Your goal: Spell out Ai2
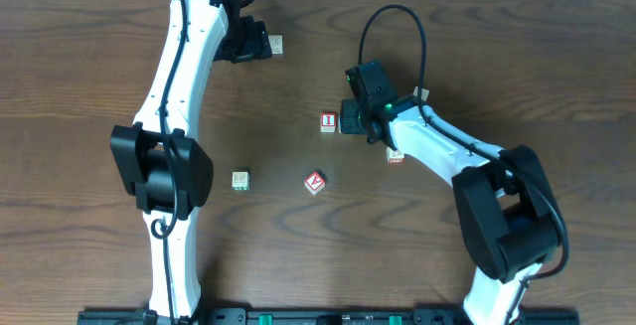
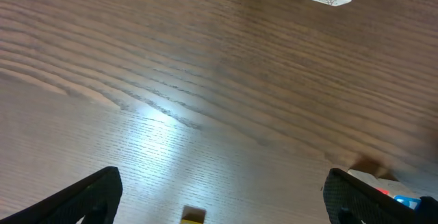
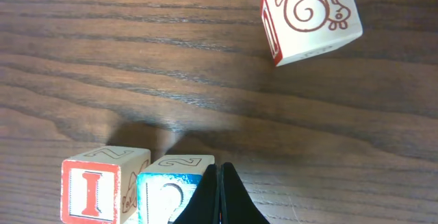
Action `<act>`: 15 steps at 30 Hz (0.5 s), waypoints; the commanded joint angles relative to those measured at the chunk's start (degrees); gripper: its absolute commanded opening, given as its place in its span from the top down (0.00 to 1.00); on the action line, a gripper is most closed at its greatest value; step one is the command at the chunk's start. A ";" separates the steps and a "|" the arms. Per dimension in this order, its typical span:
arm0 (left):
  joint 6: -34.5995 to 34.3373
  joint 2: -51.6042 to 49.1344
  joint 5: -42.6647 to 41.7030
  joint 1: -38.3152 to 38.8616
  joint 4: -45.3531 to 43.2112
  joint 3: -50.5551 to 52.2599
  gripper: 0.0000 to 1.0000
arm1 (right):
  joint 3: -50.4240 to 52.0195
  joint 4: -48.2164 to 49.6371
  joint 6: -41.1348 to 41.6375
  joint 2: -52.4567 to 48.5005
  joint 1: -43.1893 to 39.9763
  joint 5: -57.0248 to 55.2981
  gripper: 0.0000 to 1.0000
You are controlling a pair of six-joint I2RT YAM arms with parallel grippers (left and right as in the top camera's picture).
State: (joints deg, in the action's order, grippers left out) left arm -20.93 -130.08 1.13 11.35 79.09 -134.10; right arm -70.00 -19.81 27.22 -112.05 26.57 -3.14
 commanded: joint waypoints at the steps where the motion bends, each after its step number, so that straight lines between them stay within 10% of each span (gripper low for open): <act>1: 0.39 1.14 0.79 -0.09 0.15 -1.01 0.05 | 0.37 0.22 1.09 -0.59 -0.35 0.63 0.99; 15: 0.39 1.14 0.76 -0.09 0.20 -1.01 0.05 | 0.37 -1.44 1.81 -0.59 -0.35 1.01 0.99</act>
State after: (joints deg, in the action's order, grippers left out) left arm -20.93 -130.08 1.13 11.35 79.11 -134.10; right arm -70.00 -20.69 27.68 -112.05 26.57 -2.09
